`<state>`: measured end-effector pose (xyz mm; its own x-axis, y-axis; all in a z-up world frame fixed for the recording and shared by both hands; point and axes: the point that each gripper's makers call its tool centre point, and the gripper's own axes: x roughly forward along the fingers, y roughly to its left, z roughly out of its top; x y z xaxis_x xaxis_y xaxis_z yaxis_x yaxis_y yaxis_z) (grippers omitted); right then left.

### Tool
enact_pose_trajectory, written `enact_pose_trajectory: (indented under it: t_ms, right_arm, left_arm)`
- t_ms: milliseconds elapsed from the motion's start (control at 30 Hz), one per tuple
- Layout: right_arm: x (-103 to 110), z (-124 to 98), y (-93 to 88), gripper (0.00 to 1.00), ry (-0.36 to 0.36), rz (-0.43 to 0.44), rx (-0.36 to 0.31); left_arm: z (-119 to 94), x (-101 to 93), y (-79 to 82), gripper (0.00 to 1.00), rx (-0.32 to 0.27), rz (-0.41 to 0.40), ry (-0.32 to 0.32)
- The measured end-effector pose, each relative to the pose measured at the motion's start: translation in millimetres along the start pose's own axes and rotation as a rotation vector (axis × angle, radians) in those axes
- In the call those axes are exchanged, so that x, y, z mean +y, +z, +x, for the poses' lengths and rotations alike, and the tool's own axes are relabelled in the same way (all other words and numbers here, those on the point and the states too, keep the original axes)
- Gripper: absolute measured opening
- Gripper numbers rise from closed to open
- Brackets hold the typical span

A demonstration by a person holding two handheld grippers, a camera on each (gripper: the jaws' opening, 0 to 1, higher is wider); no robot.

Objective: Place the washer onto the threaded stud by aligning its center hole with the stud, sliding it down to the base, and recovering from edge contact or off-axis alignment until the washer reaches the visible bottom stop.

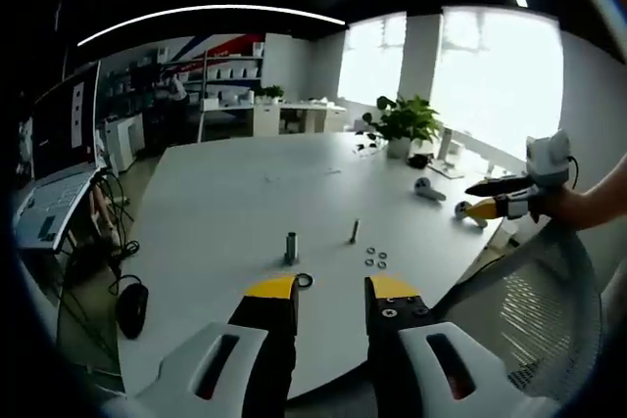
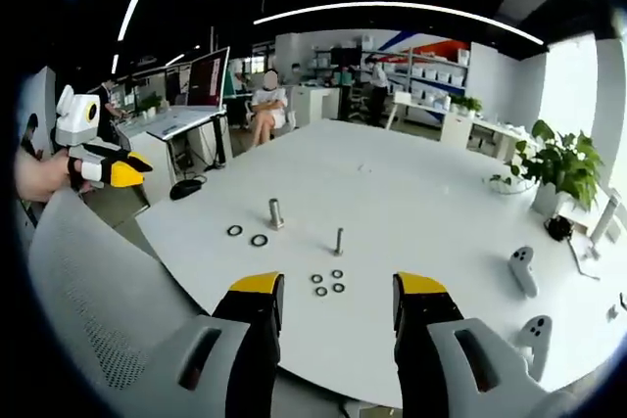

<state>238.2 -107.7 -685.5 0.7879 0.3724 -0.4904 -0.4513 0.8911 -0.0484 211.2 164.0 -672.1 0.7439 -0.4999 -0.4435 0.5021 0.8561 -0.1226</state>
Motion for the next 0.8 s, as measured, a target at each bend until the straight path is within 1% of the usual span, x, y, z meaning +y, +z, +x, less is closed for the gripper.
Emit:
enact_pose_trajectory:
  t_ms: [100,233,300,333,367,467,633,800]
  right_arm:
    - [4,2,-3.3,0.49,0.025,0.016,0.016]
    - [5,0,-1.7,0.48,0.032,0.008,0.005]
    - [5,2,-3.1,0.49,0.043,0.030,0.015]
    - [5,2,-3.1,0.50,0.044,0.033,0.015]
    - [6,1,-2.5,0.50,0.049,0.034,0.010]
    - [9,1,-3.4,0.49,0.061,0.019,0.014]
    - [9,1,-3.0,0.49,0.071,0.039,0.007]
    - [12,1,-2.3,0.49,0.085,0.034,0.005]
  left_arm:
    - [-1,4.8,-1.8,0.25,0.005,-0.008,0.022]
    - [-4,11.2,2.4,0.25,-0.017,-0.026,0.054]
    - [-2,13.4,0.3,0.25,-0.002,-0.026,0.063]
    - [-1,14.0,-4.4,0.25,0.025,-0.027,0.069]
    - [0,13.7,-5.8,0.25,0.034,-0.025,0.071]
    - [0,12.8,-6.5,0.26,0.040,-0.001,0.077]
    - [1,12.5,-8.7,0.26,0.057,0.005,0.073]
    - [1,12.3,-13.0,0.26,0.078,0.023,0.074]
